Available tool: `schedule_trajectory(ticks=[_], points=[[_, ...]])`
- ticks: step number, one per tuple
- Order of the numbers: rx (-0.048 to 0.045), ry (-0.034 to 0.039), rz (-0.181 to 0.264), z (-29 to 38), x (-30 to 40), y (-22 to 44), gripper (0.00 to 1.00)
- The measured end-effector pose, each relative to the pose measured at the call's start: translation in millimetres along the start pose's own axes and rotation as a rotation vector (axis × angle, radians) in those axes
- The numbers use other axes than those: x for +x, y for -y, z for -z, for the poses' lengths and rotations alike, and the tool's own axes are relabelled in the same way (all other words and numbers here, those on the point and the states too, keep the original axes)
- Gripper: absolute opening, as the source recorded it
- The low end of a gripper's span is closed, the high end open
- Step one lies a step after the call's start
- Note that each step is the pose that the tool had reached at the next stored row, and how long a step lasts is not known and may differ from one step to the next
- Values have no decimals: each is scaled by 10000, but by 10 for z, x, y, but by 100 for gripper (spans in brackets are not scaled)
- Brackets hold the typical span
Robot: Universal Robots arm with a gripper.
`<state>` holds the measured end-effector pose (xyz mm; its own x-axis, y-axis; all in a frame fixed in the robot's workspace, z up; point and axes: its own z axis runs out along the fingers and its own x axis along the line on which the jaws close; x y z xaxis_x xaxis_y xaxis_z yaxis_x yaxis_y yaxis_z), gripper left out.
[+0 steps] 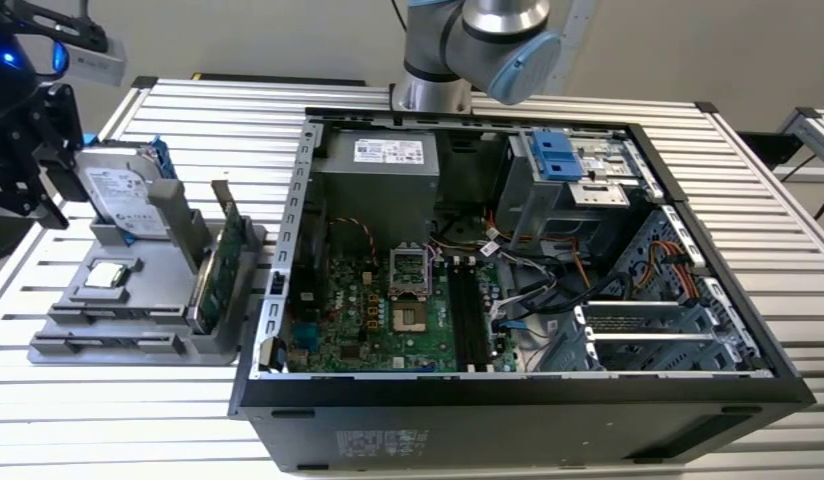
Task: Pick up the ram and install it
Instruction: 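Pick up the ram and move it above insertion slot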
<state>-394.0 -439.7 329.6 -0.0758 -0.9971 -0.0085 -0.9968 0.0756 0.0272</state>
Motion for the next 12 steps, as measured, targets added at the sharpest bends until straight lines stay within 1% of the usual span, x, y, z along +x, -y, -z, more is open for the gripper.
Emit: schedule_trajectory(ticks=[6,12], points=[[-1,-3,0,-34,1,1,100],[12,-2,1,-82,1,2,100]])
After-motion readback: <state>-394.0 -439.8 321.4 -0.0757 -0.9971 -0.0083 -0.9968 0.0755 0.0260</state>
